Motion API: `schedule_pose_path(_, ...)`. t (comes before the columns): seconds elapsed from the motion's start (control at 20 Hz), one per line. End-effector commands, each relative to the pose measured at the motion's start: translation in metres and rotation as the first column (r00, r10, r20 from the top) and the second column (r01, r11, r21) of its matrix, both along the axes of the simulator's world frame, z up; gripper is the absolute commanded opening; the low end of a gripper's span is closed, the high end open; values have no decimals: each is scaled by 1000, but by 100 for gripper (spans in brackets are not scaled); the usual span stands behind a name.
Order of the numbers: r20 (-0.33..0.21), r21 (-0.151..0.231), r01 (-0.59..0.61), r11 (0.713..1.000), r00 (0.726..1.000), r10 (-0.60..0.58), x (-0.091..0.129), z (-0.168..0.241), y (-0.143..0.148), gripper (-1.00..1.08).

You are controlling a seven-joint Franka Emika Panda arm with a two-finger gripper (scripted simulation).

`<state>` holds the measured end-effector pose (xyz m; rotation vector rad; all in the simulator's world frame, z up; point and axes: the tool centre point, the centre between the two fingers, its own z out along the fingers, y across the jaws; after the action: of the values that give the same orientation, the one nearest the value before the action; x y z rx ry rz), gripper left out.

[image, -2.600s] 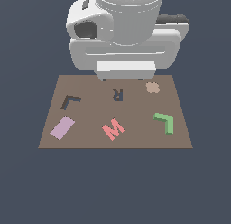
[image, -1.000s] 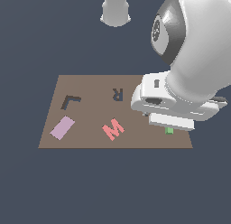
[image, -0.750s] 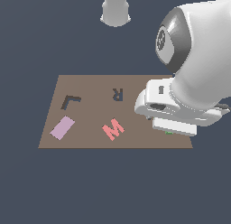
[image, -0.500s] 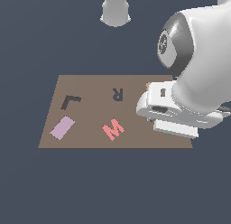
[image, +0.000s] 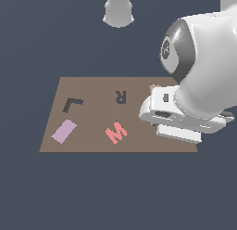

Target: Insert a designated object into the corresponding slot on a board.

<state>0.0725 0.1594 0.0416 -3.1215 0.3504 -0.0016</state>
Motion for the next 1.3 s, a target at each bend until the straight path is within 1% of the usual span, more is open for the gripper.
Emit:
schedule_pose_path(0.0, -1, 0, 0, 1000, 1000, 0, 0, -8, 0, 100)
schedule_pose_path(0.15, -1, 0, 0, 1000, 1000, 0, -1, -12, 0, 100)
schedule_pose_path(0.2, -1, 0, 0, 1000, 1000, 0, -1, -12, 0, -100)
schedule_pose_path(0.9, -1, 0, 0, 1000, 1000, 0, 0, -7, 0, -100)
schedule_pose_path(1.25, -2, 0, -18, 1000, 1000, 18, -4, -8, -2, -100)
